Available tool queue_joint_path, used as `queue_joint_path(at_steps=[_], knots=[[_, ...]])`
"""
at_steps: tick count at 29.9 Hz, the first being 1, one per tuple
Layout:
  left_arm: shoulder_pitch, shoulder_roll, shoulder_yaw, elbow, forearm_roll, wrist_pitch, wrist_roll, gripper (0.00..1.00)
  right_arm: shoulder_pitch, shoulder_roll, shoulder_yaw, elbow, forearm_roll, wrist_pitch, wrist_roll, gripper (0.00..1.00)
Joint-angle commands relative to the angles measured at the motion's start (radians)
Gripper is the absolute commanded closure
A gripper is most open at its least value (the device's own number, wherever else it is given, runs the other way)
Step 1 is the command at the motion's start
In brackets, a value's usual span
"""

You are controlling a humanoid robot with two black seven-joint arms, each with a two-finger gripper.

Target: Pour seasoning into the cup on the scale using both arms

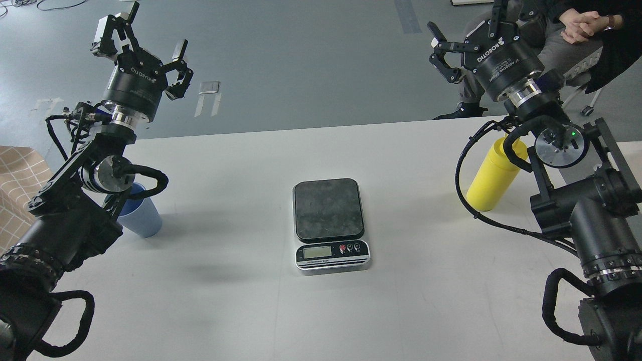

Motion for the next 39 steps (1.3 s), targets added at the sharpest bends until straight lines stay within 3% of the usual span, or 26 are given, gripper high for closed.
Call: queue_joint_path(at_steps=[1, 39], knots=[[-0.001, 0.002, 0.0, 0.0, 0.0, 0.0, 0.0, 0.02, 0.002, 0.0, 0.0, 0.001, 0.0, 0.0, 0.0, 0.0], [-0.001, 0.002, -0.008, 0.0, 0.0, 0.0, 0.0, 0.02, 0.0, 0.002, -0.002, 0.001, 0.0, 0.0, 0.0, 0.0]])
